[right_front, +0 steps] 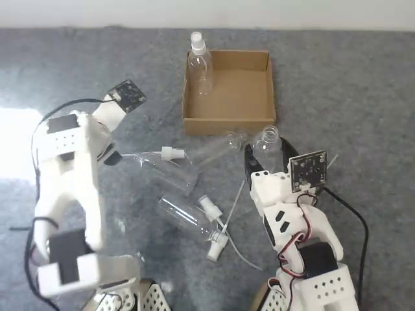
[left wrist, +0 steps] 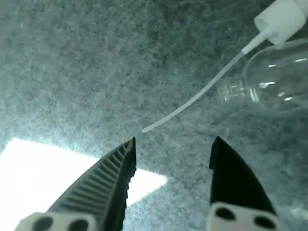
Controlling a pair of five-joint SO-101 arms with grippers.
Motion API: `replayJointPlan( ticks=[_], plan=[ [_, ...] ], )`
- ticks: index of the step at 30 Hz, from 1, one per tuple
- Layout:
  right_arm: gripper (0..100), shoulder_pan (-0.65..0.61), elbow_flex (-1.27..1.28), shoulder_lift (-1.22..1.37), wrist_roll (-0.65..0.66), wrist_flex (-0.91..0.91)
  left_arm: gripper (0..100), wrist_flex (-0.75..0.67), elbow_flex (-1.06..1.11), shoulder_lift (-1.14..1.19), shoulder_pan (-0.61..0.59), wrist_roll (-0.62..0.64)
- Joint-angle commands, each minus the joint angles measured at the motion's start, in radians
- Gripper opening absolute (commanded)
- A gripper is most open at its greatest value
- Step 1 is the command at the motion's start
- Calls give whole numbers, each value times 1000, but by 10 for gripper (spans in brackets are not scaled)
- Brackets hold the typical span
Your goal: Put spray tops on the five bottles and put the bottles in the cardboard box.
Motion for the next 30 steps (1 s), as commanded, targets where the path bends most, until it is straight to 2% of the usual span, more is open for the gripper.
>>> replayJointPlan(
  ticks=[1,7,14,21,27,30],
  plan=[
    [105,19,-12,-25,3,-13,210,0,-85,48,12,-14],
    [105,19,-12,-25,3,-13,210,-3,-145,178,12,-100],
    [105,18,-12,-25,3,-13,208,-3,-262,373,14,-104],
    [105,16,-12,-25,3,-13,100,6,-363,535,25,-104],
    [105,16,-12,-25,3,-13,9,127,-412,539,31,-104],
    [105,18,-12,-25,3,-13,9,204,-453,537,25,-104]
  ],
)
